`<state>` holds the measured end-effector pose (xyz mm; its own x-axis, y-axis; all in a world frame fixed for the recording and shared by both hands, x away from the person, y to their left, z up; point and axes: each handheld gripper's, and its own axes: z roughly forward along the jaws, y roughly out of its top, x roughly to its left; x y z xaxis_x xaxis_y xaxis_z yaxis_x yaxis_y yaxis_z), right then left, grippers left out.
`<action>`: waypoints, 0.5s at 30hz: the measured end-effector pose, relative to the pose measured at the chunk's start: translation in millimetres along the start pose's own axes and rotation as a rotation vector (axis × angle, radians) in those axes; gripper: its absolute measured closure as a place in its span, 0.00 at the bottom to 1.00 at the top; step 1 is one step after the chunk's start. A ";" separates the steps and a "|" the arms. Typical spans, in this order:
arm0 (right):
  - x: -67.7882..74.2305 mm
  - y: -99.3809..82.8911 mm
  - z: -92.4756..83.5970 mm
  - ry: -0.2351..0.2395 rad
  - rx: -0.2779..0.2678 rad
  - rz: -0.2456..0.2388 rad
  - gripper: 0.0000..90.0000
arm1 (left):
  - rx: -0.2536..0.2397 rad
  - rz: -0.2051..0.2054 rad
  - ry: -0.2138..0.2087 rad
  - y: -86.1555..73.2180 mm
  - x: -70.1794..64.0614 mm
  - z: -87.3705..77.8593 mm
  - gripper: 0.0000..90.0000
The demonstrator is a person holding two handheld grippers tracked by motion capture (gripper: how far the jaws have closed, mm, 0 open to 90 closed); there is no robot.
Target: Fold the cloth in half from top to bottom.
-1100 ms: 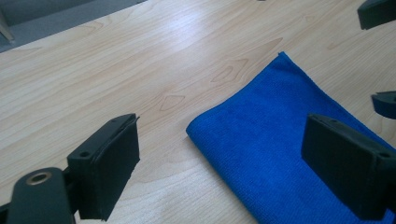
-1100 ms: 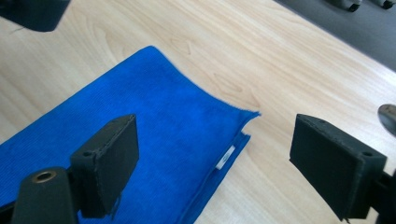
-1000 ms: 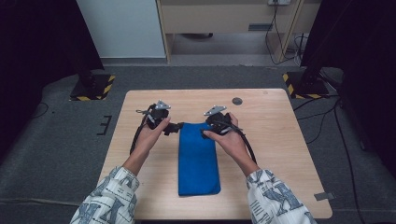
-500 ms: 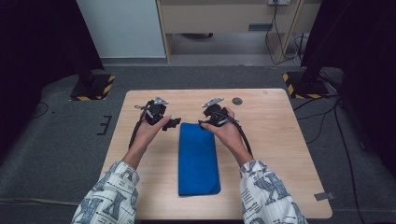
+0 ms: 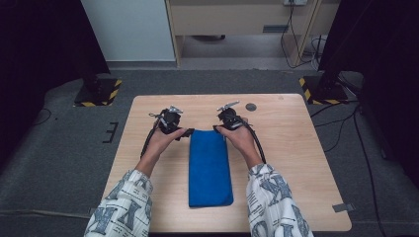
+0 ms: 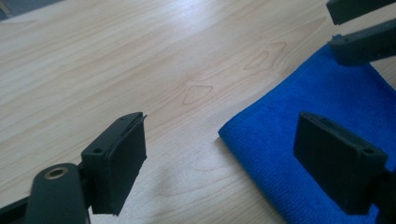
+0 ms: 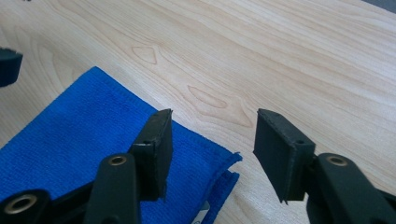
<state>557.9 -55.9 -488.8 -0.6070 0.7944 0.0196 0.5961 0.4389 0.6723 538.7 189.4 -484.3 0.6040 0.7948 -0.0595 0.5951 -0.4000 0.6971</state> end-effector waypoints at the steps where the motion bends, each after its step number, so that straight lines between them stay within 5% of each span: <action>1: 0.0 0.0 0.0 0.000 0.000 0.000 0.53 | 0.000 0.000 0.000 0.0 0.0 0.0 0.20; 10: -4.6 -5.0 7.1 0.013 0.004 0.042 0.59 | 0.006 -0.034 -0.014 -7.8 -4.0 13.8 0.25; 15: -9.1 -11.5 13.4 0.027 0.011 0.071 0.59 | 0.025 -0.019 -0.008 -11.9 -6.9 23.5 0.26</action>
<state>563.6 -62.5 -506.7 -0.5769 0.8122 0.0870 0.6437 0.3864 0.6606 539.9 178.0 -509.0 0.5964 0.7989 -0.0783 0.6195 -0.3961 0.6777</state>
